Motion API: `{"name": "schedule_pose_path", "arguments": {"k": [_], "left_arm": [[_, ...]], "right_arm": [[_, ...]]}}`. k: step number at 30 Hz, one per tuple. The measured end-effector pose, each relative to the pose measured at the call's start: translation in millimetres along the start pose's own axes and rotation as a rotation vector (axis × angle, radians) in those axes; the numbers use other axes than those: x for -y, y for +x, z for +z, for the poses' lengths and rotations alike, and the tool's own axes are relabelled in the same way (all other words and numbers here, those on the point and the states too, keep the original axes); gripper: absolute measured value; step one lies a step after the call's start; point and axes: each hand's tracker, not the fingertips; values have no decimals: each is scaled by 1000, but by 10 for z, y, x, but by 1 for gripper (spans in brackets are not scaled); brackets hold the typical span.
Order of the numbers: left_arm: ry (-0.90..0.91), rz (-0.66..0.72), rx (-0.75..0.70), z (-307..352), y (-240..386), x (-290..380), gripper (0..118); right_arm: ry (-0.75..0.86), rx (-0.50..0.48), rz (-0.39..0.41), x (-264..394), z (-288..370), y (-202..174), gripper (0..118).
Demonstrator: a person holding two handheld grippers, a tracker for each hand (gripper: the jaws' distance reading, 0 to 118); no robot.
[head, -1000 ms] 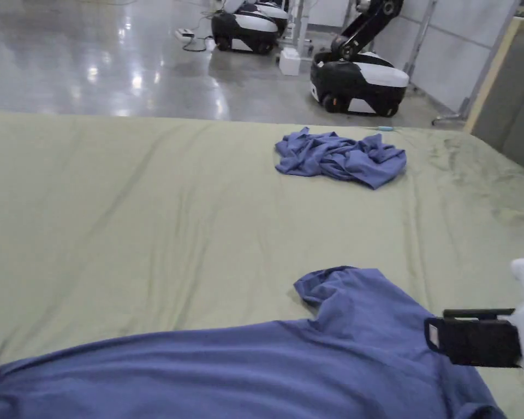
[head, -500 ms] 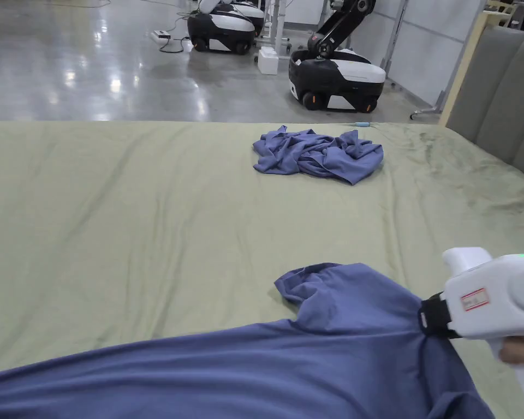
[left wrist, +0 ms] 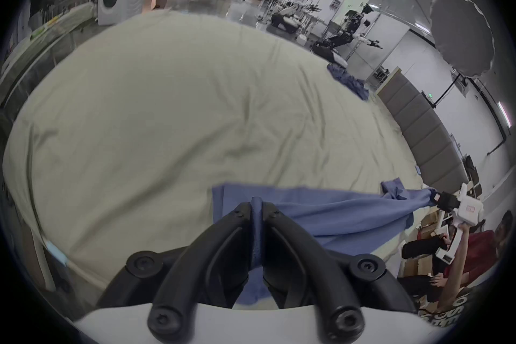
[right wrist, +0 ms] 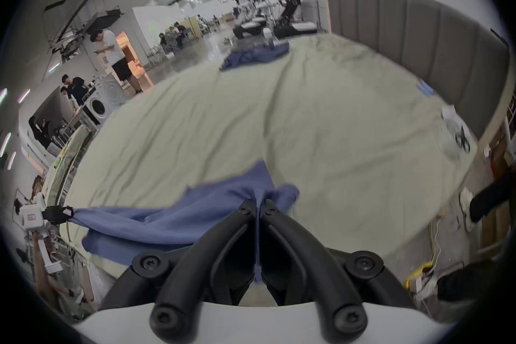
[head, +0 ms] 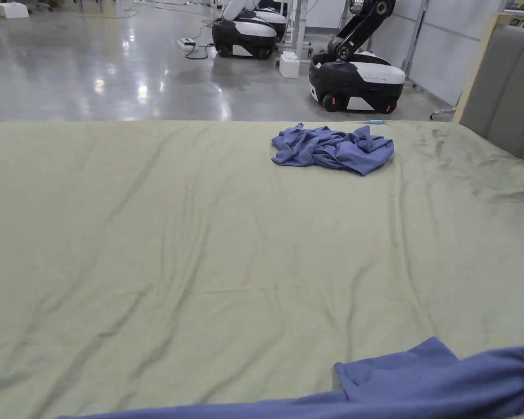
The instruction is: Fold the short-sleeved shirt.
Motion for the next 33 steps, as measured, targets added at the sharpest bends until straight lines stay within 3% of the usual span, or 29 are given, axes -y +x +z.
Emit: {"name": "schedule_pose_path", "arguments": {"k": [7, 8, 9, 10, 11, 12, 13, 14, 16, 17, 18, 19, 20, 22, 25, 31, 32, 33], "left_arm": [[-124, 101, -17, -456, -183, 538, 8], [-96, 136, 17, -477, -213, 563, 8], [-70, 156, 33, -454, -234, 560, 14], [-56, 173, 48, -429, -254, 557, 29], [-44, 194, 80, -361, -241, 558, 66], [-25, 205, 127, -288, -237, 557, 93], [16, 210, 151, -170, -209, 556, 105], [63, 187, 162, -36, -157, 558, 105], [181, 100, 149, 265, -62, 582, 104], [210, 71, 121, 366, -29, 597, 90], [208, 63, 93, 416, -9, 612, 54], [201, 70, 84, 473, -5, 623, 5], [195, 87, 85, 477, -1, 649, 0], [166, 166, 52, 365, -56, 708, 0], [85, 269, 153, 225, -230, 758, 0], [123, 270, 188, -6, -624, 536, 1], [117, 273, 222, -53, -677, 489, 27], [96, 275, 256, -126, -740, 446, 64]], "right_arm": [[-131, 76, -55, 555, -513, 216, 4], [-150, 55, -67, 570, -575, 248, 6], [-147, 45, -66, 576, -595, 244, 15], [-139, 45, -64, 573, -596, 233, 36], [-124, 80, -46, 543, -558, 199, 56], [-105, 107, -18, 514, -496, 177, 78], [-79, 128, 20, 481, -386, 131, 98], [-38, 131, 69, 451, -238, 64, 102], [72, 101, 154, 425, 78, -89, 101], [100, 94, 178, 418, 186, -173, 96], [114, 90, 185, 421, 257, -242, 75], [92, 69, 174, 438, 304, -314, 13], [83, 30, 177, 455, 324, -372, 2], [105, -30, 153, 547, 305, -479, 2], [58, -104, 136, 639, 259, -655, 2], [14, -158, 89, 678, 263, -846, 2], [15, -166, 81, 738, 148, -575, 2], [16, -163, 77, 733, 145, -557, 2]]}}
